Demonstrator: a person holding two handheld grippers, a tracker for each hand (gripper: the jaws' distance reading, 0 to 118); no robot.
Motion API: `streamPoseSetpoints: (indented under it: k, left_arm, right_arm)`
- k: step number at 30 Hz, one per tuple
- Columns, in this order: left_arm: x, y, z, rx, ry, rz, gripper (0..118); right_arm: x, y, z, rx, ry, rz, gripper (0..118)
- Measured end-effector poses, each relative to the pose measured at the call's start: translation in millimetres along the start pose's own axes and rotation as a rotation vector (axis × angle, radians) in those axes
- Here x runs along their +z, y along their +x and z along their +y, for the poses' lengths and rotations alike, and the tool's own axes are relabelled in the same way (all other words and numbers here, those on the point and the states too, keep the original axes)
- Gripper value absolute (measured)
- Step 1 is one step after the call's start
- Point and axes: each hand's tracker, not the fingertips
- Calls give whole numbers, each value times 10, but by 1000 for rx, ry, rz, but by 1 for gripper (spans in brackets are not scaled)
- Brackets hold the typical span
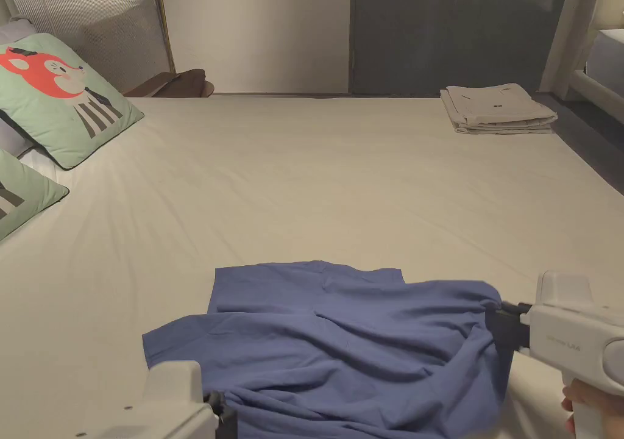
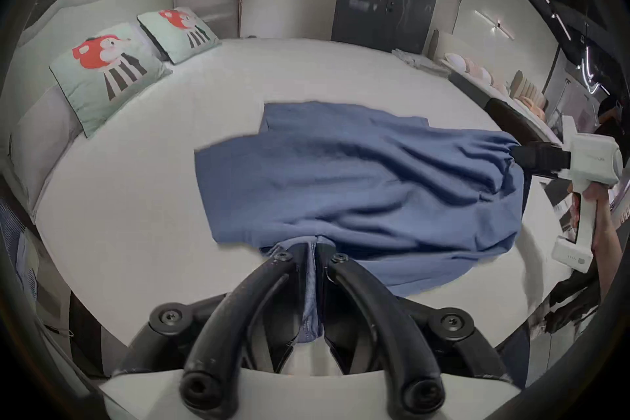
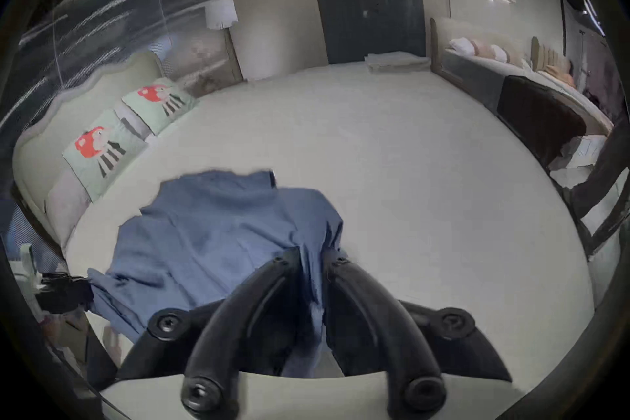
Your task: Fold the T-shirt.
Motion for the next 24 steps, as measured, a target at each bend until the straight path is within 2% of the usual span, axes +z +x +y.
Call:
streamPoseSetpoints:
  k: [9,11,18,24]
  left_arm:
    - [699,-173,1107,11,336,13,3]
    - [904,-182,1348,9,414,15,3]
    - [1532,-184,2034,24,636,-1,3]
    - [1766,-125,2488,33,717,-43,3]
  right_arm:
    - [894,-478,848,28,298,71,10]
    - [949,-484,1067,30,359,86,9]
    - [1662,-765,1646,64,569,66,9]
    - [2011,-885,1989,92,674,35,9]
